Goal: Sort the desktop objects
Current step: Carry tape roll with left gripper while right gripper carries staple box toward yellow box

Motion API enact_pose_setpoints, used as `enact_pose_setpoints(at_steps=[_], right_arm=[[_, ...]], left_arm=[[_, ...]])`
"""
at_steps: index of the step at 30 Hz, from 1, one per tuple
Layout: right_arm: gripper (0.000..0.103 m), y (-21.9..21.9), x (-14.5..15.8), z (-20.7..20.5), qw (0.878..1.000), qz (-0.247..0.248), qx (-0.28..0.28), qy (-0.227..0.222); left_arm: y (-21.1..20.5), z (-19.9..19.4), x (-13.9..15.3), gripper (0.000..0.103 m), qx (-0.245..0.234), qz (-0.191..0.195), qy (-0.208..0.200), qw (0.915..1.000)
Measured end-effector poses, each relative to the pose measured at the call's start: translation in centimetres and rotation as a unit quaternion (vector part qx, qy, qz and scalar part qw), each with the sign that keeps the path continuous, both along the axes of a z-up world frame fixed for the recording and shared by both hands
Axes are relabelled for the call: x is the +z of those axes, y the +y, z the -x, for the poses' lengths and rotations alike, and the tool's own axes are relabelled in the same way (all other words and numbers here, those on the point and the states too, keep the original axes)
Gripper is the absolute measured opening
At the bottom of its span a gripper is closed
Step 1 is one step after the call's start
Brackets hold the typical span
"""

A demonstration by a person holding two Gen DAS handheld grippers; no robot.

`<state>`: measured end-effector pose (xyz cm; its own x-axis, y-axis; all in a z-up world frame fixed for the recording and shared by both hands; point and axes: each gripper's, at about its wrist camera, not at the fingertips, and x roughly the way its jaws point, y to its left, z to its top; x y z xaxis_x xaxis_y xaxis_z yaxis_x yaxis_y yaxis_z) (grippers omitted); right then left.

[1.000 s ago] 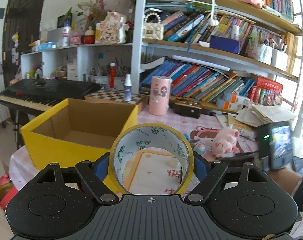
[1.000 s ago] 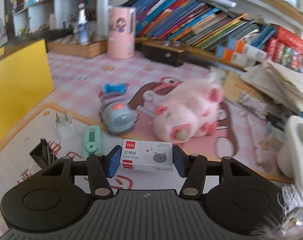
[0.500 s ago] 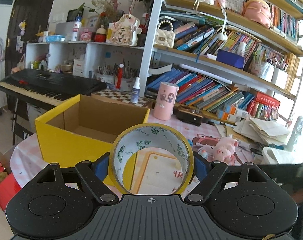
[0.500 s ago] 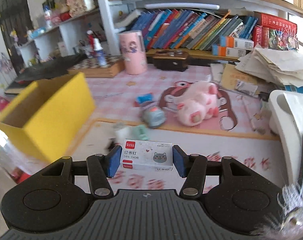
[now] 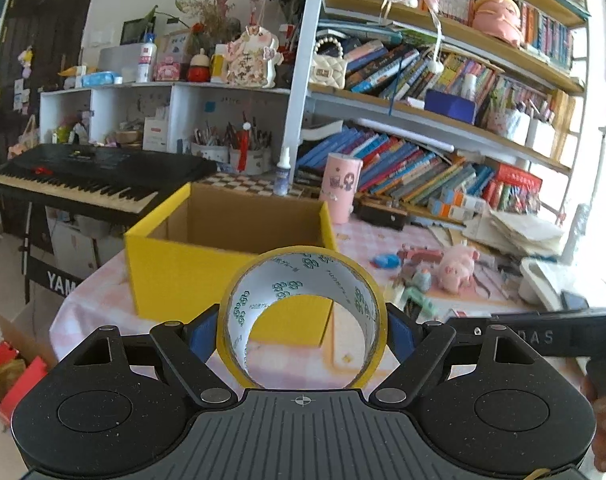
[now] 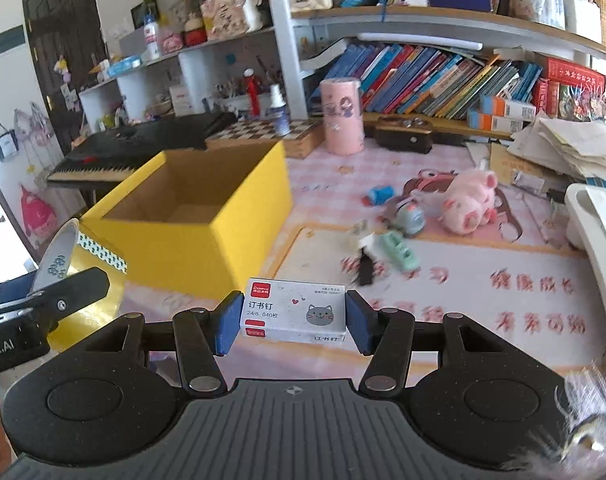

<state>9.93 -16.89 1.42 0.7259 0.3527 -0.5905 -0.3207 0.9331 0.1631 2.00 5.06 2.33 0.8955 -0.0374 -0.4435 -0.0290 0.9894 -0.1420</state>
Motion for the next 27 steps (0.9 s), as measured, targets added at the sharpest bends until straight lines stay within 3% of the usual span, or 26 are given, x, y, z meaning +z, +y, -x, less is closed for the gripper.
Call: enact_pose_setpoints(at_steps=[13, 27], right_arm=[[0.052, 7.7, -2.8, 8.9, 0.999, 0.003, -0.013, 0.043], [0.052, 11.7, -2.6, 10.8, 0.998, 0.010, 0.026, 0.053]], left_arm=[[5.2, 5.6, -1.2, 0.083, -0.056, -0.019, 0.045, 0.9972], [7.9, 7.5, -1.0, 0.083, -0.037, -0.015, 0.032, 0.9987]])
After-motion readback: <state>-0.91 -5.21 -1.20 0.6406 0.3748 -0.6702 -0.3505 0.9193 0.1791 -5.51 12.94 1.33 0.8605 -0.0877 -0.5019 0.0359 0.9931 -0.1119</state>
